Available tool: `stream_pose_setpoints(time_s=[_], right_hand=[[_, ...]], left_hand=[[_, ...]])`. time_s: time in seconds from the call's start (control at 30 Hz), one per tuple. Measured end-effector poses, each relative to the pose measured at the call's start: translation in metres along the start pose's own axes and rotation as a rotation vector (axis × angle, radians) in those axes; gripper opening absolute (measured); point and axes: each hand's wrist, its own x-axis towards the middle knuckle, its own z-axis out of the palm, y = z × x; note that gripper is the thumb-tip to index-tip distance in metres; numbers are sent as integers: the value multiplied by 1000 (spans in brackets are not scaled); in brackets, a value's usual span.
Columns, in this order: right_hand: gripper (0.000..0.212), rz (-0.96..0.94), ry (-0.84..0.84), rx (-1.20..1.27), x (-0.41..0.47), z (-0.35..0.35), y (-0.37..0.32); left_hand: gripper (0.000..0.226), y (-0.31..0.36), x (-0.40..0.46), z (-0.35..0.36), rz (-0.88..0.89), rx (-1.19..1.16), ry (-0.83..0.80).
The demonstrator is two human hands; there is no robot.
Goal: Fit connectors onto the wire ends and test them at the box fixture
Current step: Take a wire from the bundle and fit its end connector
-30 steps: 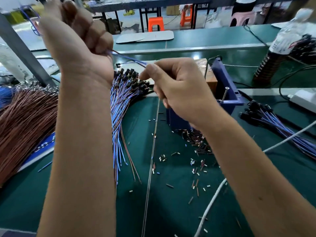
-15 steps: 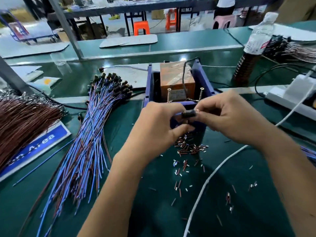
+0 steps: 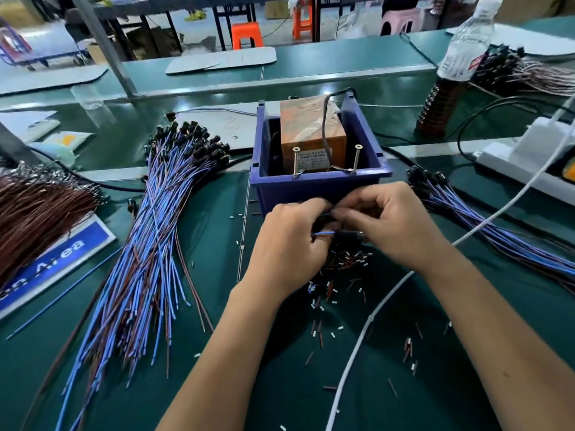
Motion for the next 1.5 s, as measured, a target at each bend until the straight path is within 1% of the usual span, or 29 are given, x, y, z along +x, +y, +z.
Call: stream_pose_setpoints(time_s=[0.07, 0.13, 0.27, 0.33, 0.43, 0.53, 0.63, 0.7, 0.87, 1.03, 1.2, 1.27, 1.37, 1.5], right_hand=[[10, 45, -1, 41, 0, 0, 2], [10, 67, 11, 62, -3, -4, 5], [11, 27, 119, 86, -10, -12, 9], [10, 27, 142, 102, -11, -13, 9], [11, 17, 91, 72, -10, -8, 8], [9, 26, 48, 83, -11, -2, 7], [5, 74, 105, 152, -10, -6, 8], [6, 86, 121, 164, -10, -10, 8], [11, 53, 38, 109, -11, -1, 8], [9, 79, 114, 214, -9, -2, 10], [15, 89, 118, 241, -9, -2, 12], [18, 79, 143, 280, -9, -2, 12], [17, 65, 183, 339, -8, -6, 12], [15, 45, 130, 328, -11, -3, 9]], left_hand=[[29, -4, -1, 0, 1, -55, 6], [27, -6, -3, -1, -24, -98, 3], [23, -10, -7, -3, -70, -109, 63], [21, -10, -8, -3, -72, -103, 91], [19, -4, -7, -1, -26, -106, 115], [23, -1, -7, 1, 19, -100, 120], [26, -7, -7, 1, -36, -108, 171], [25, -7, -7, 1, -60, -114, 188], [26, -3, -8, 6, -17, -122, 122], [20, -2, -9, 6, -44, -147, 219], [12, -3, -9, 8, -64, -161, 231], [13, -6, -9, 6, -83, -172, 279], [20, -10, -9, 4, -144, -279, 372], [23, -7, -9, 5, -136, -301, 366]])
